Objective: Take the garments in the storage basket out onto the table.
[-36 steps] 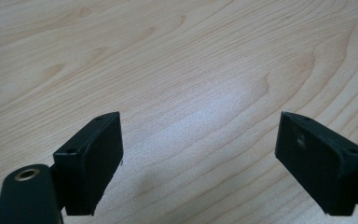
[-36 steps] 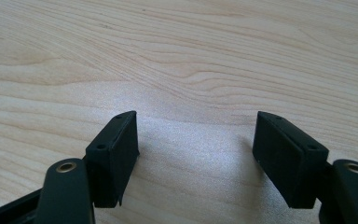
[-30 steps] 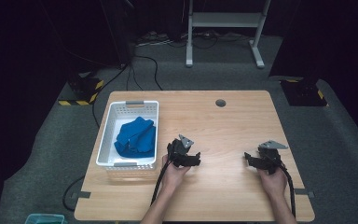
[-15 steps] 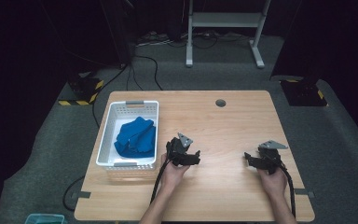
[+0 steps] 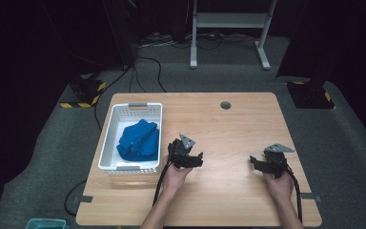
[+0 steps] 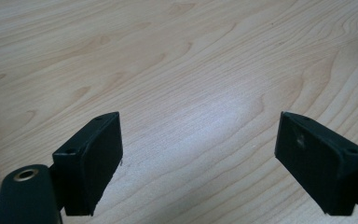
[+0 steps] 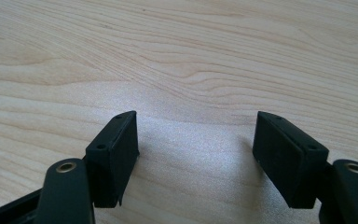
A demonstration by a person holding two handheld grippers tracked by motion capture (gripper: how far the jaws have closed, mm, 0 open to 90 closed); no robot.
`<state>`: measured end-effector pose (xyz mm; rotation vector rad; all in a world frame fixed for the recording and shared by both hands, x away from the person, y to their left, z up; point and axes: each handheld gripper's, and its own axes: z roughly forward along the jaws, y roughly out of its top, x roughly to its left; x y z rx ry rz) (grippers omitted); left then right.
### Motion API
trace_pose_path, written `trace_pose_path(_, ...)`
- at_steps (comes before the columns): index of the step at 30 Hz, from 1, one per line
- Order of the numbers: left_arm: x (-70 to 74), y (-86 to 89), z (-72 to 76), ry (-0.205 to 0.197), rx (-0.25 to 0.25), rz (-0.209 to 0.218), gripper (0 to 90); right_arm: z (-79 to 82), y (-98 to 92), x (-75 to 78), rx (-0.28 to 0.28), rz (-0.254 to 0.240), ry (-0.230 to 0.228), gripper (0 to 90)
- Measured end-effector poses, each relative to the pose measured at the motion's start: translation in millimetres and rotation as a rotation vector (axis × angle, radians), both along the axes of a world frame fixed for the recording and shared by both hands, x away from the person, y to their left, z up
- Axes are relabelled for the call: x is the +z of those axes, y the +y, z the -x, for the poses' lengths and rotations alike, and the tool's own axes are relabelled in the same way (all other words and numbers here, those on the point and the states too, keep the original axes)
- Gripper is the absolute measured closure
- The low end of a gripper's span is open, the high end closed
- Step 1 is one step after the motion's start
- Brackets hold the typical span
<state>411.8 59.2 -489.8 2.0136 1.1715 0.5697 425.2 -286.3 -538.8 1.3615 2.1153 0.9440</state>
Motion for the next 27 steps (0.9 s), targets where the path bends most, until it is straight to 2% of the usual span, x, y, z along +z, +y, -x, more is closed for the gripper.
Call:
trace_pose_path(12, 10.8, 6.7, 0.0, -0.023, 0.02, -0.001, 15.4, -0.1, -0.1, 0.0, 0.002, 0.001, -0.001, 31.2)
trace_pose_path(13, 12.3, 8.1, 0.0, -0.025, 0.024, -0.017, 15.4, 0.0, 0.0, 0.0, 0.0, 0.0, 0.0, 31.2)
trace_pose_path(21, 22.2, 18.1, -0.3, -0.039, 0.031, -0.031, 15.4, 0.0, -0.1, 0.0, 0.001, 0.001, 0.0, 31.2)
trace_pose_path(27, 26.3, 25.1, -1.3, -0.035, 0.033, -0.028, 15.3, -0.1, -0.1, 0.0, 0.001, 0.001, 0.0, 31.2)
